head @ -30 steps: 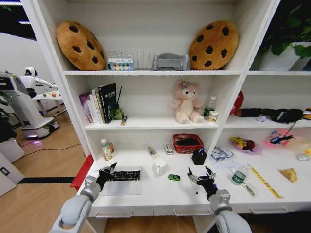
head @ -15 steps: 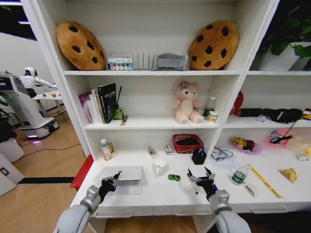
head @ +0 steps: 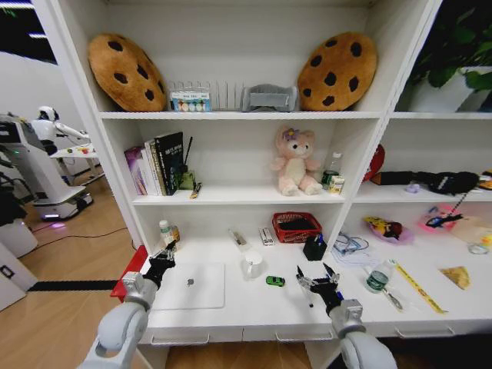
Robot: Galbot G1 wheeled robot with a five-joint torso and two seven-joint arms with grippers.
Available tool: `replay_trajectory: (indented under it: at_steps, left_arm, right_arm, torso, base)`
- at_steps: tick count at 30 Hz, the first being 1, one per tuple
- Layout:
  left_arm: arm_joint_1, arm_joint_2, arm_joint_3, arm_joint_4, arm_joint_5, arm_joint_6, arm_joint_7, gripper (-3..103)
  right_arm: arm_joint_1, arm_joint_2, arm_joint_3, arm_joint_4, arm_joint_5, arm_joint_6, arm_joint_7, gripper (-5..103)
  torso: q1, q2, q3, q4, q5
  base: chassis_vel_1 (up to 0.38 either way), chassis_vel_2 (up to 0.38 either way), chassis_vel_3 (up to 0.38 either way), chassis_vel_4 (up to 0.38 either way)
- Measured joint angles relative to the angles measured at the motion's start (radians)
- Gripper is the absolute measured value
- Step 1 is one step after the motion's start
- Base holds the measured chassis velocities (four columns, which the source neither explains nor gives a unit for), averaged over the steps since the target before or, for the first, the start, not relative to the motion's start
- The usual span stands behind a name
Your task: Organize the objects on the table.
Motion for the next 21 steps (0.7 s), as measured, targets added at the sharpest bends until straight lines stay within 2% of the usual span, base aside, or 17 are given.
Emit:
replay_trajectory:
  at_steps: [6, 12, 14, 16, 17, 19, 21]
  left_arm:
    - [0.016, 0.002, 0.002, -0.001, -0.005, 0.008, -0.012, 0]
    - [0.026, 0.0, -0.006, 0.007, -0.013, 0.01, -0.013, 0]
    - [0.028, -0.001, -0.006, 0.005, -0.017, 0.013, -0.013, -3]
    - [0.026, -0.001, -0.005, 0.0, -0.025, 0.022, -0.014, 1]
    - [0.023, -0.001, -0.005, -0.001, -0.028, 0.024, -0.015, 12]
    - [0.02, -0.001, -0.003, -0.001, -0.029, 0.024, -0.018, 12]
    - [0.015, -0.002, 0.001, 0.0, -0.029, 0.024, -0.032, 23]
  right_arm:
    - [0.01, -0.002, -0.008, 0.028, -0.001, -0.02, 0.061, 100]
    - [0.003, -0.003, 0.003, 0.035, -0.001, -0.021, 0.067, 100]
    - [0.002, -0.004, 0.005, 0.036, -0.001, -0.021, 0.067, 100]
    - [0.0, -0.005, 0.007, 0.037, -0.001, -0.021, 0.067, 100]
    - [0.0, -0.004, 0.007, 0.039, -0.001, -0.022, 0.066, 100]
    - [0.001, -0.004, 0.007, 0.041, 0.0, -0.023, 0.066, 100]
    - [0.004, -0.006, 0.007, 0.041, 0.0, -0.025, 0.065, 100]
  torso:
    - [0.0, 0.0, 0.0, 0.0, 0.0]
    - [0.0, 0.0, 0.0, -0.0001, 0.0]
    - [0.0, 0.0, 0.0, 0.0, 0.0]
    - [0.0, 0.0, 0.0, -0.0001, 0.0001]
    - [0.0, 0.0, 0.0, -0.0001, 0.0001]
    - [0.0, 0.0, 0.0, -0.0001, 0.0]
    - [0.0, 0.0, 0.0, -0.0001, 0.0001]
  base:
    - [0.0, 0.0, 0.0, 0.0]
    - [0.0, 0.0, 0.0, 0.0]
    - [0.0, 0.0, 0.0, 0.0]
    - [0.0, 0.0, 0.0, 0.0]
    - [0.0, 0.0, 0.0, 0.0]
    - [0.0, 0.0, 0.0, 0.0]
    - [0.0, 0.0, 0.0, 0.0]
